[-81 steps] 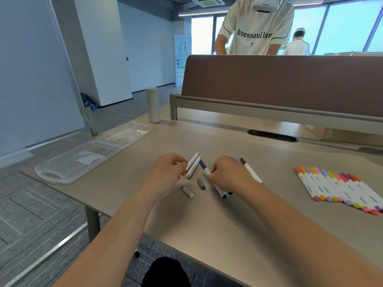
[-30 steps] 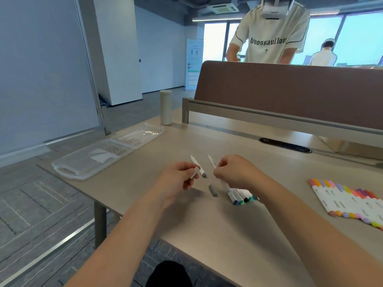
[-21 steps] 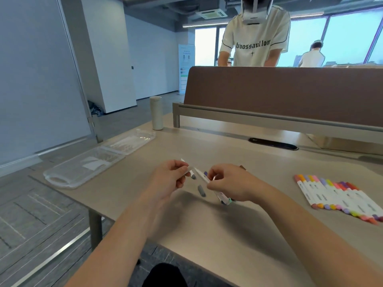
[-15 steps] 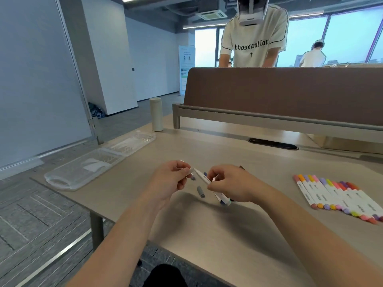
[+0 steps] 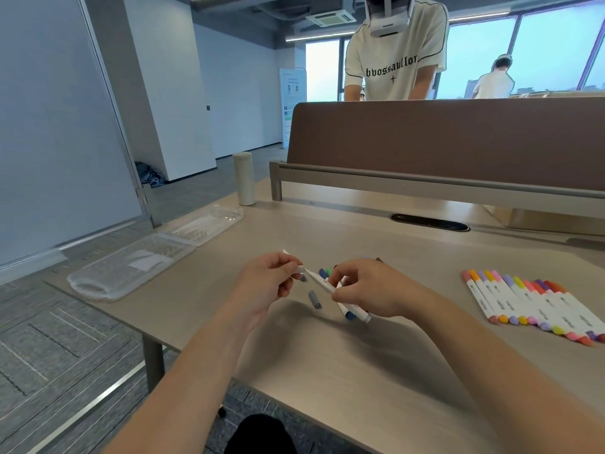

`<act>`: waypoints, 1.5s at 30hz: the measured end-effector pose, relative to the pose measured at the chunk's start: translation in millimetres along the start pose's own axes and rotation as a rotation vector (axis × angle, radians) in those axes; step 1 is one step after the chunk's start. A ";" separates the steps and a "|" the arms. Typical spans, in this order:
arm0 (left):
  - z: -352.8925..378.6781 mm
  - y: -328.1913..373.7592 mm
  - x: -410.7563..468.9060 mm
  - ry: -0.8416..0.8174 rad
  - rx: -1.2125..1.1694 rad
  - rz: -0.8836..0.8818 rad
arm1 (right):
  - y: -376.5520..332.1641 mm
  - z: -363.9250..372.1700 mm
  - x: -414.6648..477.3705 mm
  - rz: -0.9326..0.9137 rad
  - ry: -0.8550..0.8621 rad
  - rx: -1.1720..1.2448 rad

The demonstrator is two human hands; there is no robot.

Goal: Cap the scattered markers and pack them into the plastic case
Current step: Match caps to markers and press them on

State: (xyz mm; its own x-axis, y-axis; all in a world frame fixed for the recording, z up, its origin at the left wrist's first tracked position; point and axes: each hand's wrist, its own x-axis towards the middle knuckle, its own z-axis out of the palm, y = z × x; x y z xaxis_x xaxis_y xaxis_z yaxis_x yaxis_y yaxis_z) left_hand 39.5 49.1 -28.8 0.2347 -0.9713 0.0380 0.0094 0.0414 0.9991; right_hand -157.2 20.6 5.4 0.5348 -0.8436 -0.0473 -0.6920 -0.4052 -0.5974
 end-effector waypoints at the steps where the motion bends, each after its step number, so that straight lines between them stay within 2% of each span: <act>1: -0.5 0.5 -0.1 0.000 -0.004 0.003 | 0.2 -0.5 0.3 0.001 -0.002 0.001; 11: -9.9 6.8 -1.1 -0.038 0.162 0.007 | -1.2 -1.8 1.1 -0.022 -0.031 -0.023; 17: -7.2 7.0 -1.6 0.089 -0.079 -0.121 | 0.0 -1.7 1.2 -0.016 0.011 -0.009; 25: -0.6 3.7 -0.7 0.156 -0.282 -0.192 | -5.5 1.4 -1.5 -0.042 -0.033 0.002; 29: 1.0 1.9 1.4 0.169 -0.326 -0.164 | -9.0 1.8 -1.3 -0.047 -0.051 0.013; 38: 7.1 0.6 -1.0 0.155 -0.226 -0.119 | -8.6 3.8 -1.6 -0.059 -0.038 0.013; 45: 17.9 -5.4 0.2 0.202 -0.032 -0.035 | -11.7 7.6 2.6 -0.072 0.030 -0.024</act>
State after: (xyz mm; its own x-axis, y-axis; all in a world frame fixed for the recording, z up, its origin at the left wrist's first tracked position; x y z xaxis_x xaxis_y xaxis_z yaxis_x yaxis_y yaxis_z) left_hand 22.0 44.5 -33.9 0.4238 -0.9058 -0.0041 0.0510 0.0194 0.9985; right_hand -144.1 25.8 6.2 0.5690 -0.8221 0.0189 -0.6643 -0.4731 -0.5787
